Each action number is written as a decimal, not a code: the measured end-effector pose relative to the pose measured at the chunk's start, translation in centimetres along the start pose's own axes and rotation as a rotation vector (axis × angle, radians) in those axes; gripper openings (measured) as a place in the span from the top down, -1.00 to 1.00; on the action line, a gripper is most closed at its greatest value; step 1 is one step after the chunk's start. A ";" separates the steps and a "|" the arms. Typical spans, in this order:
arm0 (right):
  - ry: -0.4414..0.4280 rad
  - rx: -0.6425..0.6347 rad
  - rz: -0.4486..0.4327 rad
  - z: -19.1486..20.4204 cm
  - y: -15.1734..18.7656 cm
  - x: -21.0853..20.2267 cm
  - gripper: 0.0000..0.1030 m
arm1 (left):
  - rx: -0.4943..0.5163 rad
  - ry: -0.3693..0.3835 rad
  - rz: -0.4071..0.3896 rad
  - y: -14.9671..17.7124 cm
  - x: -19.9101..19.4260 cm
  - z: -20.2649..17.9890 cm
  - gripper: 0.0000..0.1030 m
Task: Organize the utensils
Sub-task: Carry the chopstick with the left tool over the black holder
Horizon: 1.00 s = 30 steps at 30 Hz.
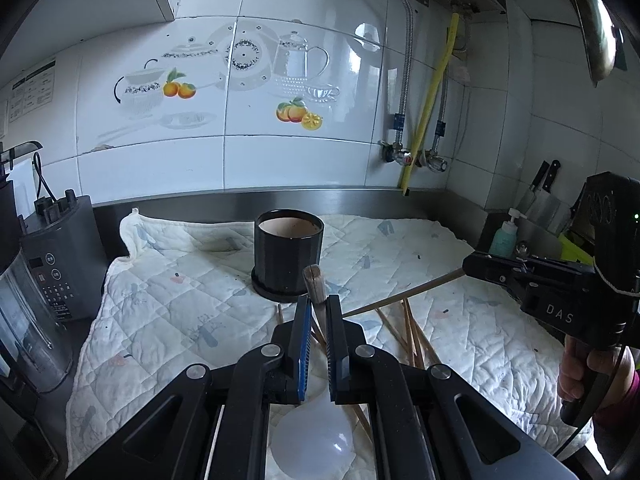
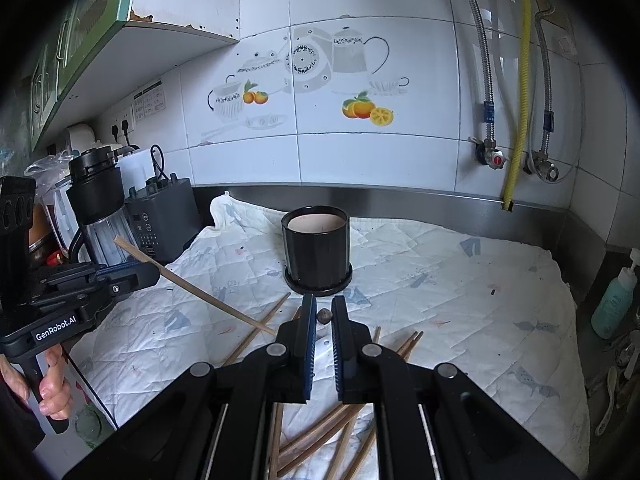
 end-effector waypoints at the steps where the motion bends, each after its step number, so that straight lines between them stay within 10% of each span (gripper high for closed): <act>1: -0.002 -0.002 0.000 0.0 -0.2 0.0 0.81 | -0.002 -0.002 -0.003 -0.2 0.0 0.1 0.87; 30: -0.030 -0.087 0.009 -0.1 -5.8 1.6 0.81 | 0.003 -0.051 -0.104 -7.6 0.4 1.9 0.88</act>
Point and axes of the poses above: each gripper's, at about its wrist camera, not at the fingertips, and x roughly the way its jaws point, z to its left, y to its underside, the point moved 8 cm from there along x, roughly the way its jaws point, and after that the axes turned 14 degrees about -y, right-handed, at the moved point
